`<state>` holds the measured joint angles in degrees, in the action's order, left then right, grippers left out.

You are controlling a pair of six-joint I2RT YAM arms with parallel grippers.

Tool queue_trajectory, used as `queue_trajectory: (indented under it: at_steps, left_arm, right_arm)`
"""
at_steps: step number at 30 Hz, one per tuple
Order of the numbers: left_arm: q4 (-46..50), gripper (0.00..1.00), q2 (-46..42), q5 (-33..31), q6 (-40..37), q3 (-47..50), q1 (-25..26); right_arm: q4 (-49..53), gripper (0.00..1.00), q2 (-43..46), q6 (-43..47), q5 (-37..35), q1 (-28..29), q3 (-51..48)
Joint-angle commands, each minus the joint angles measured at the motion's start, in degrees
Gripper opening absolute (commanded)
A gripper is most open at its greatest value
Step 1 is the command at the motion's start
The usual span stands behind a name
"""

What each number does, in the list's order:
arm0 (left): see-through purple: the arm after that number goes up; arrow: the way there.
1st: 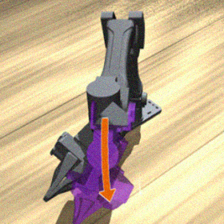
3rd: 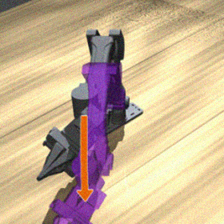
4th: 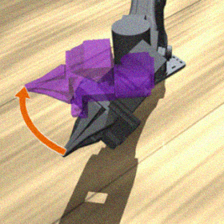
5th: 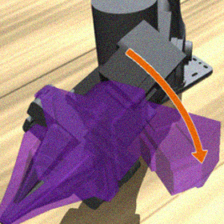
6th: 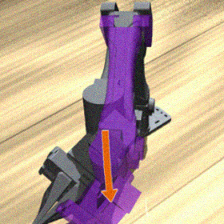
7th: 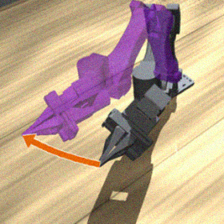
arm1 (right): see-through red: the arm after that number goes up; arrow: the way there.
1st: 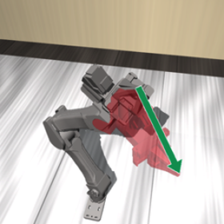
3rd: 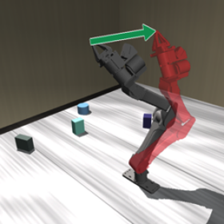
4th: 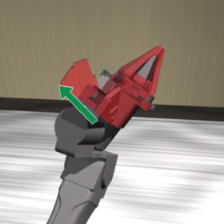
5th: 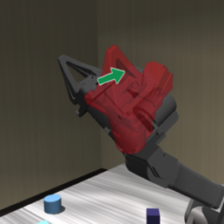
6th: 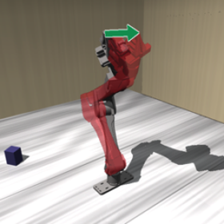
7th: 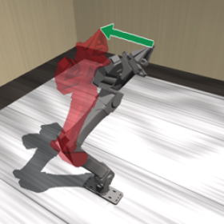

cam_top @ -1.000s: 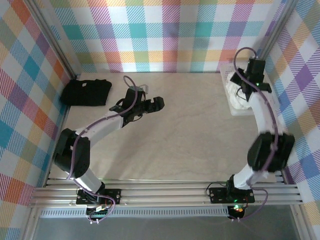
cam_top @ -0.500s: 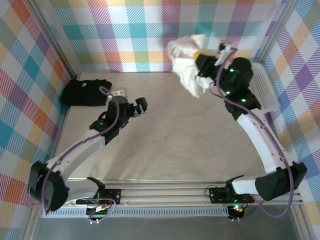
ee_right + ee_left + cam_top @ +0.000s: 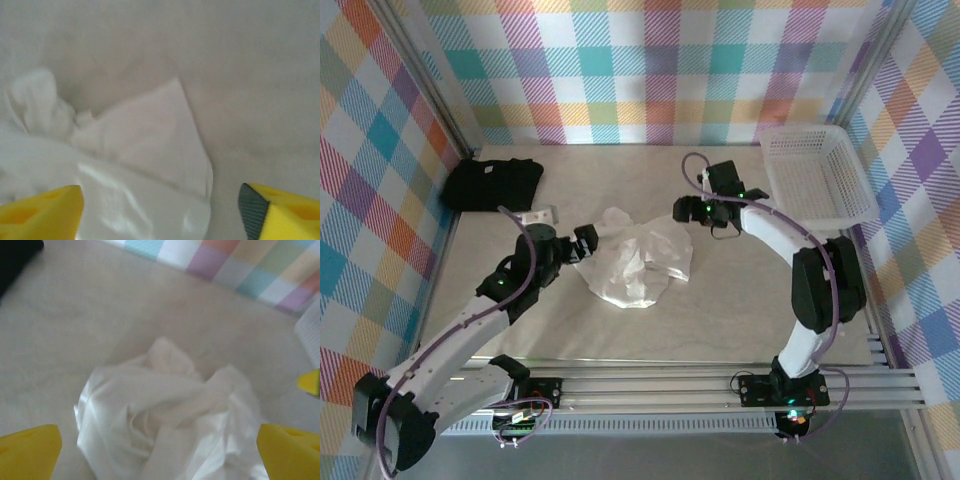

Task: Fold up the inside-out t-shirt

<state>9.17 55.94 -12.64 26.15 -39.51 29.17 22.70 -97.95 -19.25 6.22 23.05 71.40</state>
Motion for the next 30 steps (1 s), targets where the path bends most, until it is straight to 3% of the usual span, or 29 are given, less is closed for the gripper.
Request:
queue_trajectory:
  at_steps: [1,3,7,10,12,15,17,19,20,23,27,30]
  left_arm:
    - [1.3,0.98,3.2,3.3,0.4,2.4,-0.2]
    - [2.3,0.94,5.0,4.2,1.0,2.9,-0.3]
    - [-0.8,0.84,7.8,14.1,4.7,6.7,1.5]
    - [-2.0,0.83,11.1,13.5,6.6,9.1,5.1]
    - [-3.7,0.79,14.2,12.9,6.3,9.4,5.5]
    - [-8.3,0.59,20.1,13.0,4.2,7.6,5.5]
    - [-10.3,0.37,23.5,13.3,3.1,5.3,5.4]
    - [-11.1,0.09,25.4,12.9,2.1,2.8,5.5]
    - [-11.1,0.0,25.1,12.2,2.1,1.9,5.5]
    - [-9.2,0.0,18.3,8.7,-0.3,-1.0,5.4]
    - [-5.4,0.0,2.5,-1.7,-5.2,-5.9,5.0]
    - [-4.9,0.0,-4.1,-3.5,-7.9,-11.8,1.8]
  right_arm:
    - [3.9,0.86,4.7,5.1,3.8,5.1,-3.0]
    - [5.7,0.84,4.8,3.9,2.7,6.3,-5.5]
    - [3.5,0.82,3.5,1.0,-1.7,6.3,-11.6]
    - [0.4,0.78,-1.0,-1.1,2.0,6.4,-11.0]
    - [-1.5,0.68,-3.7,-1.9,4.3,6.4,-10.2]
    - [-3.6,0.4,-5.1,-2.5,6.2,6.4,-9.5]
    - [-4.1,0.24,-4.4,-2.1,6.3,6.4,-9.2]
    - [-4.9,0.06,-2.3,-1.7,5.5,6.2,-8.9]
    - [-5.5,0.0,-0.8,-1.6,4.8,6.0,-8.8]
    - [-7.9,0.0,7.4,-1.5,2.4,4.2,-7.8]
    - [-12.1,0.0,21.7,0.2,-2.1,1.6,-3.7]
    - [-14.0,0.0,27.4,2.6,-2.9,0.9,1.7]
